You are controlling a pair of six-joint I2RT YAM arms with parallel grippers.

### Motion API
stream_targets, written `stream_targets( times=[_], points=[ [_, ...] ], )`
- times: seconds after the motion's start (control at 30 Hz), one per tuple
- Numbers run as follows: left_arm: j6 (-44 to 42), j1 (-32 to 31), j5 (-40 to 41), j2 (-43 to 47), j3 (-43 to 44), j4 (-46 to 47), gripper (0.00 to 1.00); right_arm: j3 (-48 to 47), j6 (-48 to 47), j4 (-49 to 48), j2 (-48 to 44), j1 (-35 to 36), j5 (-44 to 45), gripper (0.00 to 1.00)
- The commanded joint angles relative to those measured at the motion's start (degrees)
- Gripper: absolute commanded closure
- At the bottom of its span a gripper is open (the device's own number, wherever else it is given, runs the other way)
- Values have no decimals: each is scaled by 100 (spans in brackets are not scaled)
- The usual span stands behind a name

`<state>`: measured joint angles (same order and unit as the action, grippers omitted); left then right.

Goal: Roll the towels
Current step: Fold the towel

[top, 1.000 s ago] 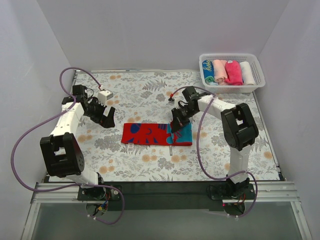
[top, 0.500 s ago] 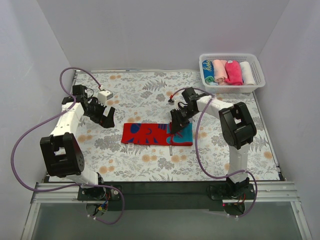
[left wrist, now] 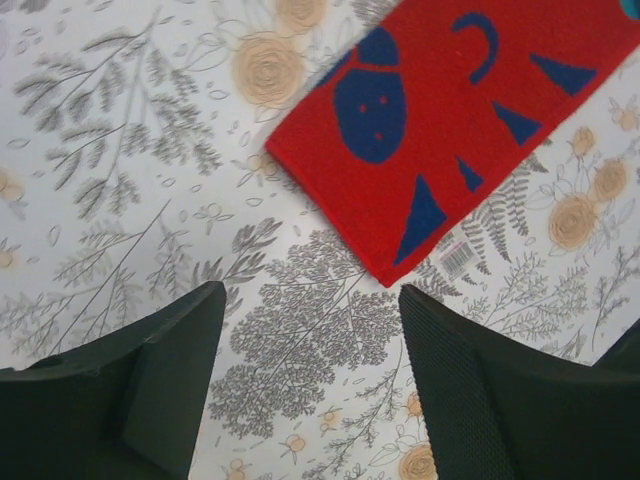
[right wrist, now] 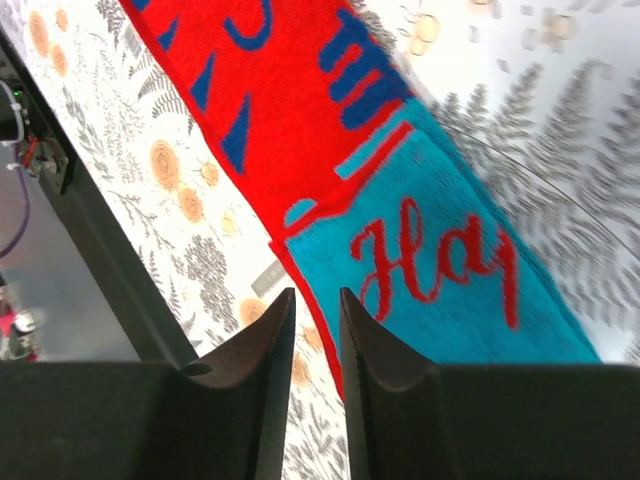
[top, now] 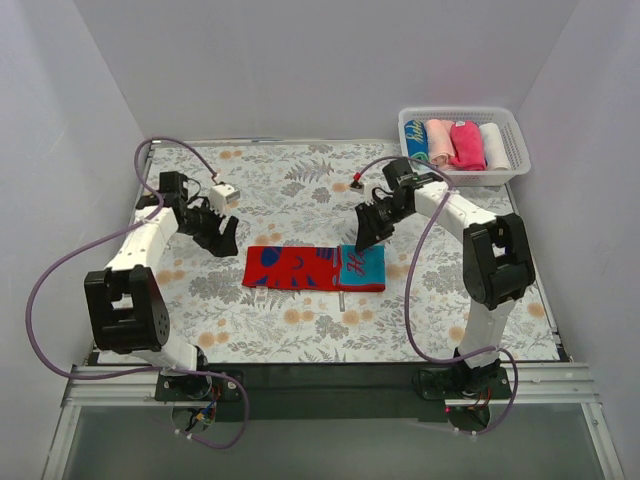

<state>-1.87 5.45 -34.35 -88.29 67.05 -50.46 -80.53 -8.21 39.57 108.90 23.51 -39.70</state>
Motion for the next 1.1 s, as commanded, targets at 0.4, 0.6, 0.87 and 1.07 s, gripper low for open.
stream_targets(
  times=[0.4, 0.6, 0.87, 1.07],
  points=[
    [907, -1802, 95, -925, -447, 721, 87, 432, -1060, 587, 509, -180, 1070, 87],
    [1259, -1829, 393, -1743, -333, 1107, 100, 986, -1069, 525, 316, 31, 886, 86],
    [785, -1802, 1238, -3374, 1834, 1135, 99, 1155, -797, 604, -44, 980, -80, 71],
    [793, -1802, 43, -4346, 4394, 405, 57, 697, -937, 824, -466, 726, -582, 54]
  ],
)
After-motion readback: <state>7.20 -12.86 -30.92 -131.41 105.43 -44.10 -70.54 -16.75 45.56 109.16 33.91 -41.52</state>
